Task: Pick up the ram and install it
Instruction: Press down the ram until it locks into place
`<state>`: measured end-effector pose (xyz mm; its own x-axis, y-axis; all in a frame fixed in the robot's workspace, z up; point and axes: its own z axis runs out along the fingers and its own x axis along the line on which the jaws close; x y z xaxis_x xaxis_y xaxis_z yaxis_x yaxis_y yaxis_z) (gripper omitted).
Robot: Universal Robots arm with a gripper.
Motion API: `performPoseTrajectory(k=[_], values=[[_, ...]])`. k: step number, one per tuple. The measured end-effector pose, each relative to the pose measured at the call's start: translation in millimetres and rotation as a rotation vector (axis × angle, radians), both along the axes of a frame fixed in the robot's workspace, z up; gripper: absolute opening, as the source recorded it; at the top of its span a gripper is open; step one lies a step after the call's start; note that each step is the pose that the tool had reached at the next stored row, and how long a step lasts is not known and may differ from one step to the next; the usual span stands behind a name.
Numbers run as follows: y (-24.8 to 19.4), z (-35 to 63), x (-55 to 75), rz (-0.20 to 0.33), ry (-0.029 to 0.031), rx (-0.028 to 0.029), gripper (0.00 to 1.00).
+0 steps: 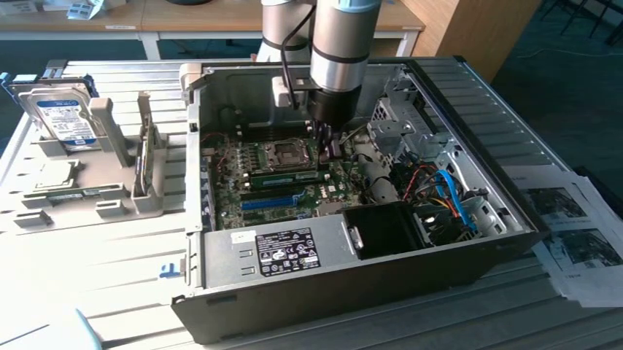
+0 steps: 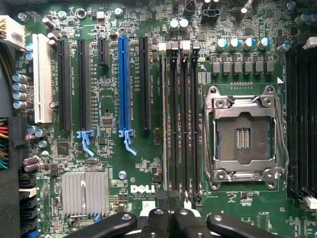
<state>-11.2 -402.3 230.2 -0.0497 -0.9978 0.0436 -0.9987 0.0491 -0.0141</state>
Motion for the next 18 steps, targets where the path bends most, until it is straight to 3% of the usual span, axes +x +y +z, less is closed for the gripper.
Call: performPoseTrajectory(k=[13, 18], values=[[1.3, -0.8, 0.0, 0.000, 0.0001, -0.0001, 0.10], [1.8, -2.3, 0.1, 0.000, 0.0000, 0.0026, 0.10]])
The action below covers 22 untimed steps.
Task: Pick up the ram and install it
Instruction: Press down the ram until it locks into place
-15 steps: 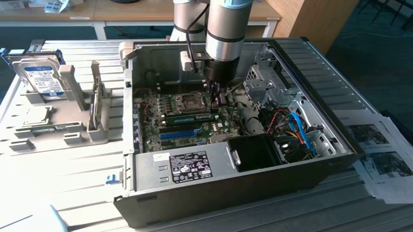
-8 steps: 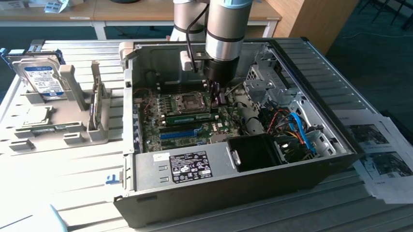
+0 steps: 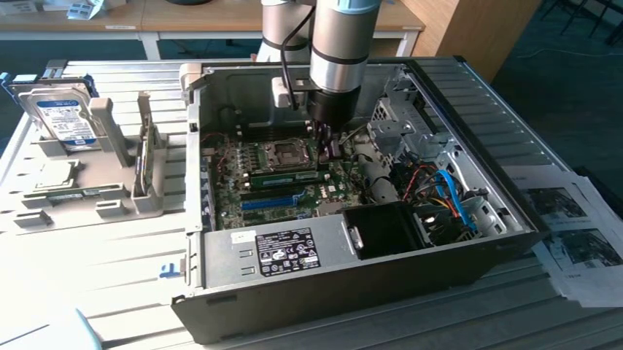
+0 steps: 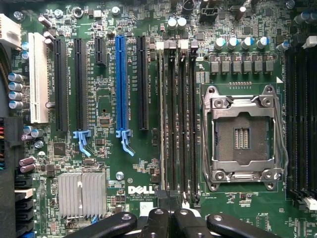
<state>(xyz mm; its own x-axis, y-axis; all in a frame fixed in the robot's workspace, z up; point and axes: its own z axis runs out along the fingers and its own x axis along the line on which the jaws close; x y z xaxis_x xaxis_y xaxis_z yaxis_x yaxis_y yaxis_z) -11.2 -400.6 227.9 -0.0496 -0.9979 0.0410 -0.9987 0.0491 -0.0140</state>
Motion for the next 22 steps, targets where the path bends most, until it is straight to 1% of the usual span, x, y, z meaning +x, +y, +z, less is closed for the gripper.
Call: performPoseTrajectory(k=[4, 7, 22], values=[[0.2, 0.0, -0.1, 0.000, 0.0000, -0.0002, 0.10], [1.7, 0.0, -0.1, 0.000, 0.0001, -0.0001, 0.10], [1.7, -3.3, -0.1, 0.000, 0.0001, -0.0002, 0.10]])
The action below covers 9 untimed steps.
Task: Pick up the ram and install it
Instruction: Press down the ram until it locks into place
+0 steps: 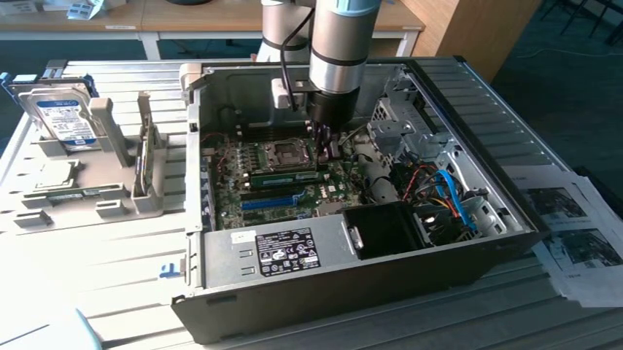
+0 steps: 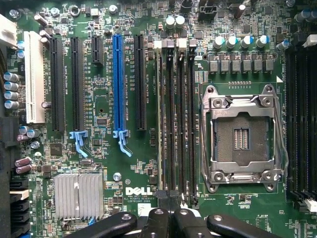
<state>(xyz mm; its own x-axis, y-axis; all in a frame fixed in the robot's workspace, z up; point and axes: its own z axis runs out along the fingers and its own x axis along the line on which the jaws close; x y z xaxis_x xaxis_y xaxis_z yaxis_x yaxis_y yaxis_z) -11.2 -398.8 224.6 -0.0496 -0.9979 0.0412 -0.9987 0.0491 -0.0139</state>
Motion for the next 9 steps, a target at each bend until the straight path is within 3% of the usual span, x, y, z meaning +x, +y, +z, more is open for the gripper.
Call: performPoseTrajectory(k=[9], values=[[0.0, -0.5, 0.0, 0.000, 0.0000, -0.0001, 0.10]])
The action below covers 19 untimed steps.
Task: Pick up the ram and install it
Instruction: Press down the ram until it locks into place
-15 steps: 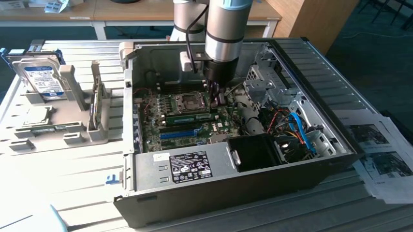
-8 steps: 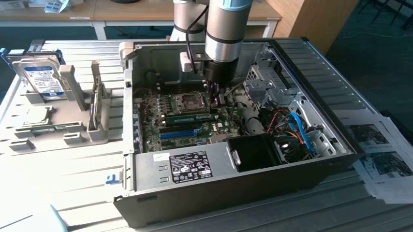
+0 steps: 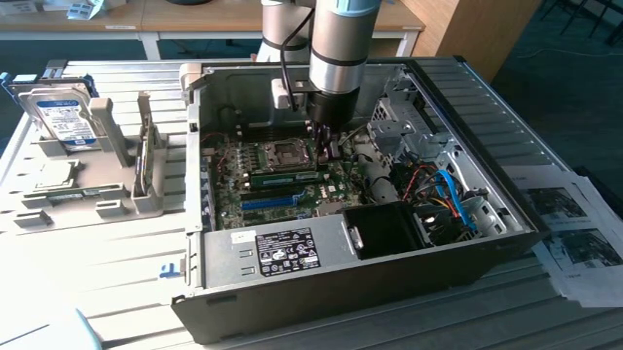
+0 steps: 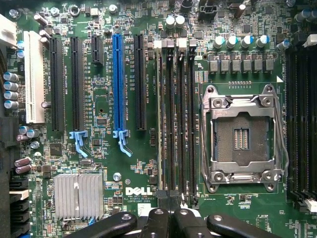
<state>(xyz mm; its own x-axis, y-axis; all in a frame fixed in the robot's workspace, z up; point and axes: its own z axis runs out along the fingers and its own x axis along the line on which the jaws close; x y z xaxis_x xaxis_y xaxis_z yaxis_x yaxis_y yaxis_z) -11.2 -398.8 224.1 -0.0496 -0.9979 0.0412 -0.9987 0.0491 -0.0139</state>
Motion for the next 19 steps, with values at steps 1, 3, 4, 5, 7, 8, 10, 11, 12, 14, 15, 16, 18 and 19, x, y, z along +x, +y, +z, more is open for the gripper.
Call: performPoseTrajectory(k=[1, 3, 4, 5, 7, 8, 10, 11, 12, 14, 15, 16, 18, 19], values=[[0.0, -0.1, 0.0, 0.000, 0.0000, 0.0000, 0.10], [0.0, -0.2, 0.0, 0.000, 0.0000, 0.0000, 0.10], [0.0, -0.2, 0.0, 0.000, 0.0000, 0.0000, 0.10], [0.0, -0.3, 0.0, 0.000, 0.0000, 0.0001, 0.10], [0.0, -0.5, 0.0, 0.000, 0.0000, 0.0001, 0.10], [0.0, -0.8, 0.0, 0.000, -0.0002, 0.0003, 0.10], [0.0, -1.1, 0.0, 0.000, 0.0001, 0.0000, 0.10], [0.0, -1.1, 0.0, 0.000, 0.0001, -0.0001, 0.10], [0.0, -1.1, 0.0, 0.000, 0.0001, -0.0001, 0.10], [0.0, -1.2, 0.0, 0.000, 0.0000, 0.0000, 0.10], [0.0, -1.2, 0.0, 0.000, 0.0000, 0.0001, 0.10], [0.0, -1.2, 0.0, 0.000, 0.0000, 0.0002, 0.10], [0.2, -0.2, 0.0, 0.000, -0.0003, 0.0010, 0.10], [0.1, 0.9, 0.0, 0.000, -0.0003, 0.0005, 0.10]])
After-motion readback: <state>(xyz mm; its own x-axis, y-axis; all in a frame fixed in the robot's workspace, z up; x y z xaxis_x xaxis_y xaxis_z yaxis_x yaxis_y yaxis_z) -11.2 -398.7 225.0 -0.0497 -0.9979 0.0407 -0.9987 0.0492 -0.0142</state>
